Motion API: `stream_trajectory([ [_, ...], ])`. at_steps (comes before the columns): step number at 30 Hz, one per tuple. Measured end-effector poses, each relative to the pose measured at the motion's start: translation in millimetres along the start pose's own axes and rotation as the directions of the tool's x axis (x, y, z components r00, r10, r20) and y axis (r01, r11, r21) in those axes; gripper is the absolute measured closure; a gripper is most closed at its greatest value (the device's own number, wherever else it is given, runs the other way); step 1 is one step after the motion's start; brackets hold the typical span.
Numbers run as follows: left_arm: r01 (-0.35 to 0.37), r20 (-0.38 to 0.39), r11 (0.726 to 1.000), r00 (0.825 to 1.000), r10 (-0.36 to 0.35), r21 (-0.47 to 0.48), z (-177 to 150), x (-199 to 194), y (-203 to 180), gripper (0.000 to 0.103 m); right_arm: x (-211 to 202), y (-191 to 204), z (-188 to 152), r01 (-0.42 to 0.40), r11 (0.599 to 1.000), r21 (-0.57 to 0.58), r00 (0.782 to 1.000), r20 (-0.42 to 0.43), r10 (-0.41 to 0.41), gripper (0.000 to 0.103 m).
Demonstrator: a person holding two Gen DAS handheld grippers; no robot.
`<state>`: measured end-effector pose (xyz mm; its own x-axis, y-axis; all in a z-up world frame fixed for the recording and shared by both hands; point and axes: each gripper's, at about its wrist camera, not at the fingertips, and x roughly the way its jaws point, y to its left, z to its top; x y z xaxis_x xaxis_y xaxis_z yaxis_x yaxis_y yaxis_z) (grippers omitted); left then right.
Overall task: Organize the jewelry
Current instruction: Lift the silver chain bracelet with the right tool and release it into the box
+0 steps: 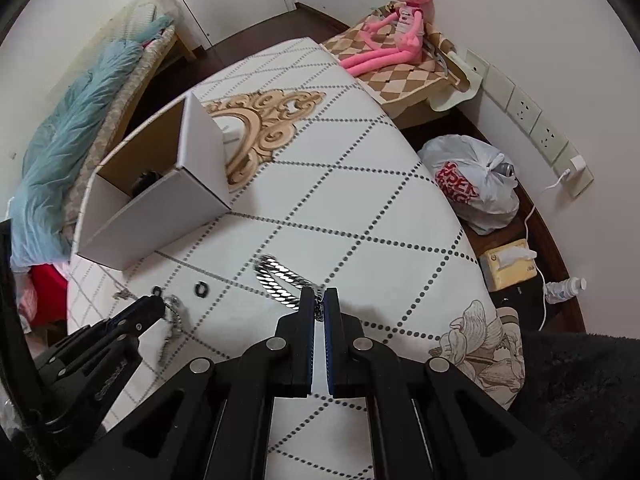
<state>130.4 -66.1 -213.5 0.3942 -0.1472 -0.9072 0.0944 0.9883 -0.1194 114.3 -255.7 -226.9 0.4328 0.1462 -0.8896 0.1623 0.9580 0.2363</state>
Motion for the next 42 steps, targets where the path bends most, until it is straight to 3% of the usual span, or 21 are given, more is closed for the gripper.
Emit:
stream_trajectory([
  [7,0.089,0.047,0.992,0.995,-0.085,-0.087,-2,-52,37,0.099,-27,13,7,-0.087,0.996,-0.012,0.996,0.022,0.087,0.101],
  [17,0.149,0.134,0.983,0.982,-0.133,-0.11,21,-109,57,0.099,-72,46,30,-0.229,0.971,-0.063,0.97,0.068,0.233,0.103],
  [23,0.188,0.192,0.979,0.966,-0.171,-0.075,57,-138,56,0.1,-99,82,58,-0.281,0.949,-0.145,0.95,0.097,0.296,0.103],
  [30,0.201,0.217,0.977,0.959,-0.181,-0.071,102,-140,70,0.1,-98,119,108,-0.277,0.937,-0.215,0.945,0.114,0.306,0.103],
  [33,0.194,0.185,0.97,0.968,-0.167,-0.143,101,-133,86,0.092,-101,130,118,-0.278,0.931,-0.235,0.94,0.135,0.315,0.103],
  [35,0.178,0.165,0.971,0.975,-0.151,-0.161,92,-126,92,0.076,-102,133,116,-0.283,0.929,-0.24,0.937,0.139,0.321,0.103],
  [36,0.169,0.158,0.97,0.977,-0.142,-0.175,82,-120,96,0.057,-102,133,113,-0.289,0.927,-0.241,0.935,0.137,0.327,0.103],
  [37,0.167,0.156,0.968,0.978,-0.139,-0.185,75,-116,98,0.051,-102,133,110,-0.295,0.925,-0.24,0.934,0.132,0.332,0.103],
  [42,0.126,0.068,0.965,0.991,-0.114,-0.231,31,-75,108,0.051,-91,119,82,-0.31,0.925,-0.218,0.938,0.086,0.335,0.103],
])
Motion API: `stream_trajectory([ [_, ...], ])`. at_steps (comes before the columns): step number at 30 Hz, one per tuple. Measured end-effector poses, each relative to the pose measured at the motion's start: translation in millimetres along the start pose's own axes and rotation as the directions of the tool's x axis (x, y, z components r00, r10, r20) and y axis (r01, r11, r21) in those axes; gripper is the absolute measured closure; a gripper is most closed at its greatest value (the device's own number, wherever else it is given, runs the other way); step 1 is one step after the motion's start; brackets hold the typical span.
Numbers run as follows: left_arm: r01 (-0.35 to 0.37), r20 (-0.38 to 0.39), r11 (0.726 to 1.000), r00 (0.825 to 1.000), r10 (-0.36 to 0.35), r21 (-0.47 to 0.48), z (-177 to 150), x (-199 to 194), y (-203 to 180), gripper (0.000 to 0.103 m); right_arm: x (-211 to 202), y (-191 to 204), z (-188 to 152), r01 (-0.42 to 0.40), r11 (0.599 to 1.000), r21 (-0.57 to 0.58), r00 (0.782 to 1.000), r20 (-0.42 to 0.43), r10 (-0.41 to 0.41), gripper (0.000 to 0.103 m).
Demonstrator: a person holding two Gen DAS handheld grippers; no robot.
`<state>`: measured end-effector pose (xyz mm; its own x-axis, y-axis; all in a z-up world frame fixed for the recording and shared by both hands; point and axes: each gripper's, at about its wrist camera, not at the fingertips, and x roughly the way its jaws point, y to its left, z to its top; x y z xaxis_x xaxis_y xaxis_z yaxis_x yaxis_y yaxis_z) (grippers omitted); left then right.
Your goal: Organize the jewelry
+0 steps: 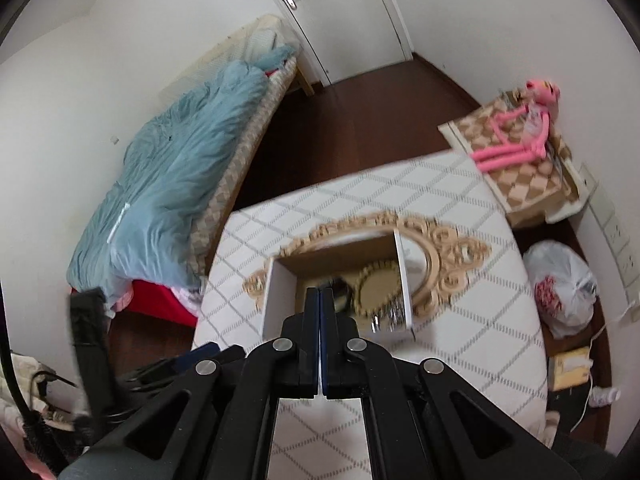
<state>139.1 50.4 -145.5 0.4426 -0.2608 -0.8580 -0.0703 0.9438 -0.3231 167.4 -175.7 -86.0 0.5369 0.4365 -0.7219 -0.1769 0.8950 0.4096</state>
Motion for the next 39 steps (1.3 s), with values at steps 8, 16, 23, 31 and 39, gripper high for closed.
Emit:
stream_trajectory([
  [8,-0.047,-0.115,0.998,0.992,0.05,0.03,-47,57,-1,0.051,57,-49,-74,0.076,0.992,0.102,0.971,-0.232,-0.05,0.102],
  [16,-0.121,-0.097,0.98,0.986,0.137,0.159,-67,84,-26,0.052,80,-78,-109,0.169,0.978,0.126,0.952,-0.276,-0.129,0.102],
  [23,-0.118,-0.069,0.974,0.989,0.133,0.193,-73,83,-31,0.097,79,-80,-103,0.192,0.972,0.135,0.952,-0.268,-0.151,0.102],
  [31,-0.122,-0.026,0.988,0.992,0.125,0.095,-69,43,11,0.097,99,-48,-101,0.079,0.992,0.097,0.961,-0.273,-0.05,0.057],
  [39,-0.154,-0.028,0.988,0.988,0.155,0.009,-71,33,46,0.097,141,2,-116,0.085,0.994,-0.064,0.956,-0.276,-0.099,0.057],
])
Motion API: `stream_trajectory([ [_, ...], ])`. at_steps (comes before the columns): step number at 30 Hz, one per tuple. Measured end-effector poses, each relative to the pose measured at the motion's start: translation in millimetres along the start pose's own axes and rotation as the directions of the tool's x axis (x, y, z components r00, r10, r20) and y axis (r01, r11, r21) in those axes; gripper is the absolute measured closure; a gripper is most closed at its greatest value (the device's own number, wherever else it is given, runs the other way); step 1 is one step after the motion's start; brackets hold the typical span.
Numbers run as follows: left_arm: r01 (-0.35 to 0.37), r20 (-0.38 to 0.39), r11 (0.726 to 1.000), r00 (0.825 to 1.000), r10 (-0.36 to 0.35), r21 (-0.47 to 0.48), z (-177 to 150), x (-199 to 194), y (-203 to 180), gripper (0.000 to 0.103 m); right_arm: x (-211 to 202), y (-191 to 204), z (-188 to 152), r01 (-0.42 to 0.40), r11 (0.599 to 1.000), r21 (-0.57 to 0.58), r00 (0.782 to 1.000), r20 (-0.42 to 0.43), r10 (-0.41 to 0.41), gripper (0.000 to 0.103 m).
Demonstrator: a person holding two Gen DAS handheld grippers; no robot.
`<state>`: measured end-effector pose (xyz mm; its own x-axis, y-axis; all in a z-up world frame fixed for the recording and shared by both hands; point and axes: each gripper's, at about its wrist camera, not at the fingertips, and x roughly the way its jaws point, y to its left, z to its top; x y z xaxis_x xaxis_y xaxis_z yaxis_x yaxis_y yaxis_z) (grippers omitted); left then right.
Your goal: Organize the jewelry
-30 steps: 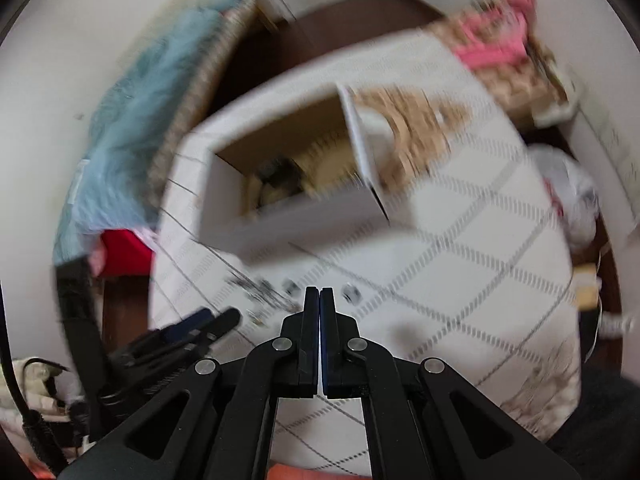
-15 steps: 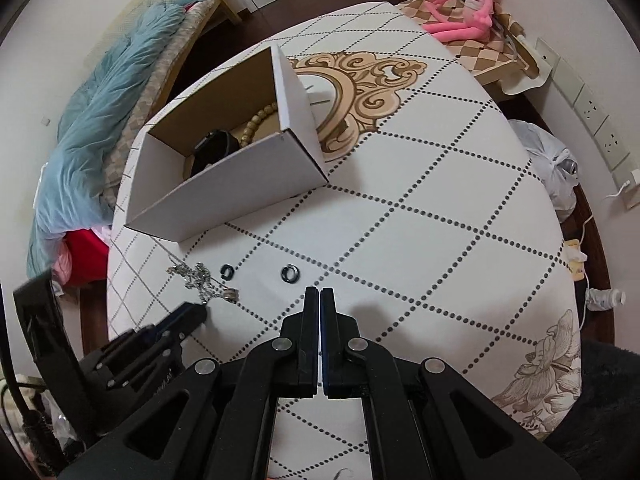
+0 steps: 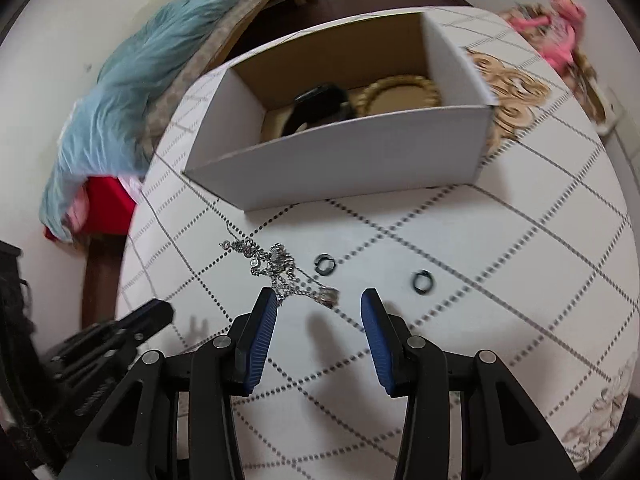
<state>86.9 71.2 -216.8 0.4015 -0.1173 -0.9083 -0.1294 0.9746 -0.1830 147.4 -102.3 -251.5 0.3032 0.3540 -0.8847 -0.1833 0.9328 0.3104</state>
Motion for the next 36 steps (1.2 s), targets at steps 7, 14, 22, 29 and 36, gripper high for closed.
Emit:
stream_trajectory([
  [7,0.007,0.005,1.0,1.0,-0.007,-0.013,-1,-3,5,0.097,16,16,-9,0.08,0.993,-0.088,0.996,0.042,-0.076,0.094],
  [14,0.045,0.036,0.999,0.998,-0.045,0.009,5,-17,-10,0.097,-29,-6,-13,0.003,1.0,-0.008,0.991,0.131,-0.002,0.094],
  [22,0.089,0.092,0.993,0.991,-0.096,0.082,17,-45,-43,0.097,-94,-13,0,-0.062,0.998,0.02,0.973,0.224,0.056,0.094],
  [29,0.13,0.137,0.985,0.98,-0.145,0.117,36,-72,-64,0.097,-148,-15,22,-0.086,0.996,0.01,0.947,0.311,0.079,0.094],
  [36,0.168,0.193,0.97,0.961,-0.2,0.174,84,-98,-87,0.097,-192,-9,67,-0.106,0.994,-0.034,0.918,0.381,0.111,0.094],
])
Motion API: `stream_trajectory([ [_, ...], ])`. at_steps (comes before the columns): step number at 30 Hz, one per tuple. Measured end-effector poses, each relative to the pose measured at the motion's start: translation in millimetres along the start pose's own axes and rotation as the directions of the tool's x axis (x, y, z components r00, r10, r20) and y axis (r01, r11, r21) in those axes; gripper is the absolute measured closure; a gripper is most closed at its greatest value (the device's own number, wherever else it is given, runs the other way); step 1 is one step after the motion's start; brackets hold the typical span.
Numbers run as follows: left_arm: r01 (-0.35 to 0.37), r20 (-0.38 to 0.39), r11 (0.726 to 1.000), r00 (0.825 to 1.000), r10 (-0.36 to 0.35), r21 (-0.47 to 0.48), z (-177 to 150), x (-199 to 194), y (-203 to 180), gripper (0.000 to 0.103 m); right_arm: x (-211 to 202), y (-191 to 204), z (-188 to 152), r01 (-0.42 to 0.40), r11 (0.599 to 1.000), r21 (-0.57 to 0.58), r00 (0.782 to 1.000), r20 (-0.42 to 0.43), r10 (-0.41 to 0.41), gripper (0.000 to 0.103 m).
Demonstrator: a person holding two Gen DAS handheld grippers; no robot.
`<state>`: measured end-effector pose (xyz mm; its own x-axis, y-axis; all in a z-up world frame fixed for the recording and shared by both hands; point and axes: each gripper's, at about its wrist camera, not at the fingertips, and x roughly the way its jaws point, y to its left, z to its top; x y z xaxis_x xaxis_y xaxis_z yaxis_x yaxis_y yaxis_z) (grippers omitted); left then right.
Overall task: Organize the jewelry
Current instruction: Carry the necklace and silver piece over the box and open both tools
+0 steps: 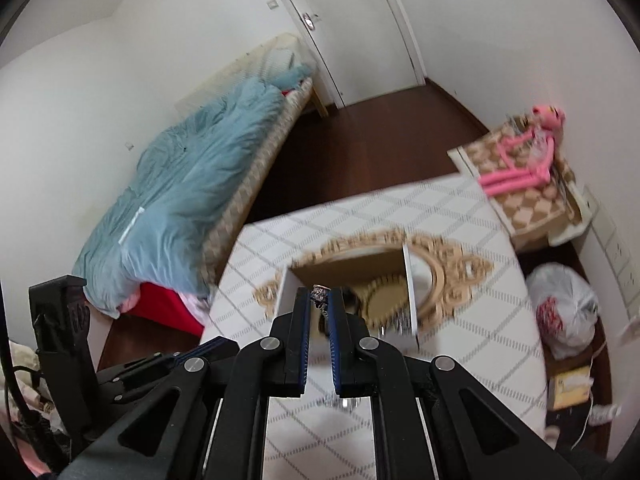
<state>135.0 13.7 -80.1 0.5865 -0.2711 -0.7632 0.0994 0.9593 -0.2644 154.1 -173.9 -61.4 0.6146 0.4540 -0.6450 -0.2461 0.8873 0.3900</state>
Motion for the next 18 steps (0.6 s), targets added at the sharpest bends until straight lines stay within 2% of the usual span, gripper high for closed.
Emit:
stream_trajectory([
  [4,0.04,-0.017,0.999,0.999,-0.04,0.007,33,15,1,0.097,17,3,33,-0.004,1.0,-0.029,1.0,-0.018,0.004,0.094],
  [8,0.079,-0.108,0.997,0.991,-0.08,-0.01,56,53,10,0.097,59,-3,53,0.009,1.0,-0.03,0.995,-0.097,-0.012,0.094],
  [12,0.096,-0.209,0.993,0.972,-0.108,-0.069,66,99,27,0.097,104,-18,57,0.032,0.999,-0.018,0.982,-0.188,-0.035,0.094],
  [15,0.058,-0.283,0.992,0.955,-0.088,-0.111,70,129,38,0.096,135,-30,57,0.041,0.999,0.001,0.963,-0.267,-0.039,0.094],
  [18,-0.003,-0.329,0.994,0.944,-0.032,-0.106,72,146,43,0.095,158,-41,54,0.05,0.998,0.027,0.937,-0.347,-0.037,0.093],
])
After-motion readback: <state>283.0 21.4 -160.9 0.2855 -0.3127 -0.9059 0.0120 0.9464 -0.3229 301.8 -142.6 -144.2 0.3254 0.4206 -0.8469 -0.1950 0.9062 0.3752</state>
